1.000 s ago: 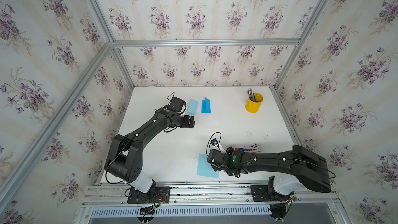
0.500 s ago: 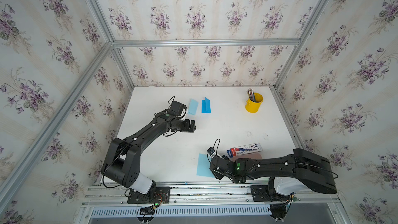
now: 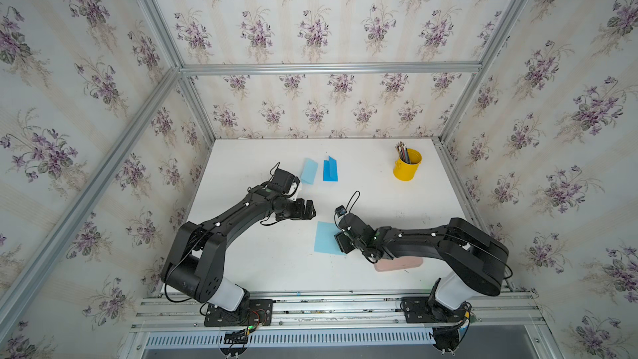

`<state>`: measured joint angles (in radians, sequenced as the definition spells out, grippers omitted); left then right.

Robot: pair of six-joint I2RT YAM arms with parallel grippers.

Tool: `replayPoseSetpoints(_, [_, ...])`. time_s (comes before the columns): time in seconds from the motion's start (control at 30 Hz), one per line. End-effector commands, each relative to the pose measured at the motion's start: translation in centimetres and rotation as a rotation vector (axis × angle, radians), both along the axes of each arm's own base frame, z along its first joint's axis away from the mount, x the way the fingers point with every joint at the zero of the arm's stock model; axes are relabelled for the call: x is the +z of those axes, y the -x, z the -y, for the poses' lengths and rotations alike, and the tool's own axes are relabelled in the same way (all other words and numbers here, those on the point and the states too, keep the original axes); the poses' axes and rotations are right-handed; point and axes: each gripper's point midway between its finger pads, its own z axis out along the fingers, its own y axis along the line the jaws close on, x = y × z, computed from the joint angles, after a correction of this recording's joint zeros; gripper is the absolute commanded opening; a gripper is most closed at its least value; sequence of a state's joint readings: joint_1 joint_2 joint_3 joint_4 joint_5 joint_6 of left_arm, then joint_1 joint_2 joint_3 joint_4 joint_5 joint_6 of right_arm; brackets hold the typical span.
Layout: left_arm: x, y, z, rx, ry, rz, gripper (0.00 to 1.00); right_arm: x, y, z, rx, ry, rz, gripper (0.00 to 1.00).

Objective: Fold the square paper along the opposite sides
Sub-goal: Move the paper at the center of the board, then pick up the paper from the center of the board.

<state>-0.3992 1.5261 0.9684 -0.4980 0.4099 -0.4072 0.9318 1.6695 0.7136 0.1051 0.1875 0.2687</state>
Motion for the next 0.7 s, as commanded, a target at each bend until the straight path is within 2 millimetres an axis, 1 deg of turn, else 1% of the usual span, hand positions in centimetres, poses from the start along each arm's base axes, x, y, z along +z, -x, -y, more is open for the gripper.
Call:
replayPoseSetpoints(0.0, [0.3,0.4,1.2,0.003,0.066,-0.019,0.99,1.0,-1.3,-1.9,0.065,-0.048,-0.013,0.64])
replayPoseSetpoints(0.1, [0.2,0.9,2.5,-0.019,0.098,-0.042,0.99,4.3,-2.1,-3.1,0.069,-0.137,0.008,0.65])
replayPoseSetpoints(0.17, [0.1,0.8,3.5,-0.039,0.107,-0.053,0.99,6.1,-2.0,-2.8,0.039,-0.195,-0.001,0.67])
replayPoseSetpoints(0.23, [-0.2,0.4,4.3,-0.061,0.100,-0.060,0.99,6.7,-1.3,-1.6,-0.014,-0.255,-0.043,0.68])
replayPoseSetpoints(0.33, [-0.7,0.0,5.0,-0.089,0.085,-0.071,1.00,5.9,0.5,-0.2,-0.076,-0.335,-0.143,0.71])
replayPoseSetpoints(0.43, [-1.4,-0.1,5.4,-0.111,0.072,-0.089,1.00,4.6,2.8,0.2,-0.065,-0.398,-0.229,0.73])
replayPoseSetpoints(0.5, [-1.9,-0.3,5.7,-0.119,0.074,-0.102,0.99,3.5,3.8,0.5,-0.055,-0.414,-0.257,0.74])
replayPoseSetpoints(0.57, [-2.5,-0.3,6.0,-0.129,0.072,-0.118,0.99,2.5,4.3,0.7,-0.041,-0.405,-0.273,0.75])
replayPoseSetpoints(0.67, [-3.7,-0.1,6.4,-0.137,0.064,-0.138,1.00,1.4,4.6,0.2,-0.008,-0.408,-0.289,0.75])
